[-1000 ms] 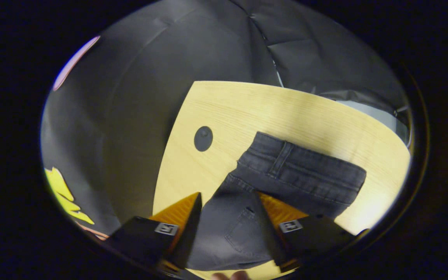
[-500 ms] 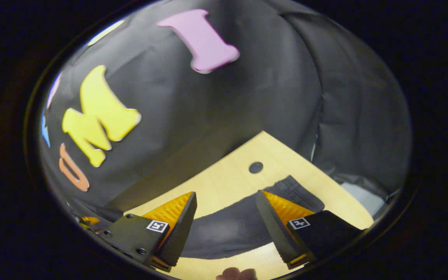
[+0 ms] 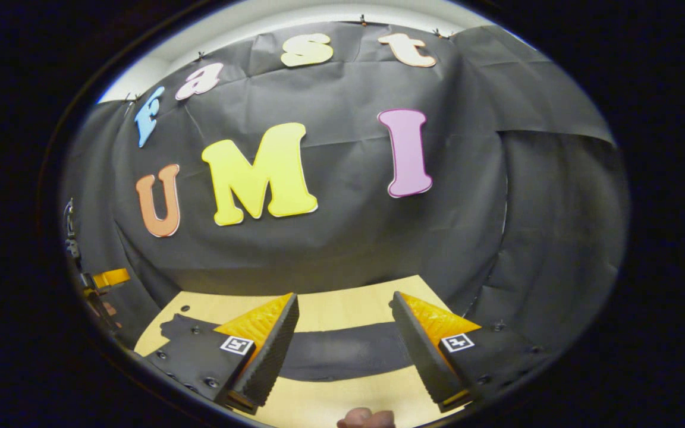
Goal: Grasp the waist and the cuffs of the jeans and fold them to make the two legs overlap; first hold the waist and fold one-third of the jeans toward the cuffs, then hold the cuffs and fold the remaining one-third in the same direction to finish folding.
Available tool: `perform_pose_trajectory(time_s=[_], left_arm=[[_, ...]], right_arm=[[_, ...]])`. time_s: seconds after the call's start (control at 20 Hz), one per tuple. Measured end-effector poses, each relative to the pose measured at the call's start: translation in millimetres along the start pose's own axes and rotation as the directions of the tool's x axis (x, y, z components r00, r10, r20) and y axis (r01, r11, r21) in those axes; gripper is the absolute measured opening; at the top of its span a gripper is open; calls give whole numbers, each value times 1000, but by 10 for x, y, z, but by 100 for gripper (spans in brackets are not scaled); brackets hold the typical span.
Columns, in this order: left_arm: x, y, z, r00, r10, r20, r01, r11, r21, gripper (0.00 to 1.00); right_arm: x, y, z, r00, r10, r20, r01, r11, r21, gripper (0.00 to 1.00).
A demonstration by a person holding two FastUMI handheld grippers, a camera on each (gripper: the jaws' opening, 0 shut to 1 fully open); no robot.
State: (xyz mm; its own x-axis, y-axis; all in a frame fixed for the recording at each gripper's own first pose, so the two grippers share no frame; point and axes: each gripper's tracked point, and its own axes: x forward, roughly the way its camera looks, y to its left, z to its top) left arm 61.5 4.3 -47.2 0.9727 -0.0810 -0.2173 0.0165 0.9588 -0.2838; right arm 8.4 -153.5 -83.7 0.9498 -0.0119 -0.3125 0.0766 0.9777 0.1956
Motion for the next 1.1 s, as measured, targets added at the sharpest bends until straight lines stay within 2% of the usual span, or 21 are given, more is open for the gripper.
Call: perform_pose_trajectory(time_s=[0.1, 0.25, 0.4, 0.6, 0.75, 0.85, 0.95, 1.1], left_arm=[[-52, -144, -77, 1000, -16, 4, 16, 1000, 23, 98], [-86, -295, -161, 999, -36, -13, 36, 999, 29, 99], [-77, -412, -215, 999, -41, -34, 43, 997, 65, 99], [-93, -484, -244, 997, -15, -73, 24, 993, 116, 98], [-106, -501, -284, 995, 35, -95, -24, 993, 118, 99], [-120, -535, -292, 993, 60, -103, -47, 991, 125, 99], [-107, -578, -299, 991, 80, -106, -64, 988, 140, 98], [-75, -661, -319, 989, 94, -117, -76, 986, 151, 99]], right_arm=[[-96, -291, -203, 998, -61, -25, 62, 998, 31, 98], [2, -754, -710, 982, -138, -127, 153, 981, 117, 98], [279, -1108, -1200, 961, -168, -219, 218, 948, 232, 98], [958, -1537, -1773, 931, -180, -318, 298, 877, 376, 98], [1469, -1891, -2124, 903, -210, -375, 376, 808, 453, 100], [1650, -2084, -2295, 890, -215, -401, 406, 775, 484, 98], [1832, -2192, -2411, 882, -222, -415, 420, 767, 484, 98], [2029, -2273, -2458, 878, -233, -417, 421, 792, 443, 99]])
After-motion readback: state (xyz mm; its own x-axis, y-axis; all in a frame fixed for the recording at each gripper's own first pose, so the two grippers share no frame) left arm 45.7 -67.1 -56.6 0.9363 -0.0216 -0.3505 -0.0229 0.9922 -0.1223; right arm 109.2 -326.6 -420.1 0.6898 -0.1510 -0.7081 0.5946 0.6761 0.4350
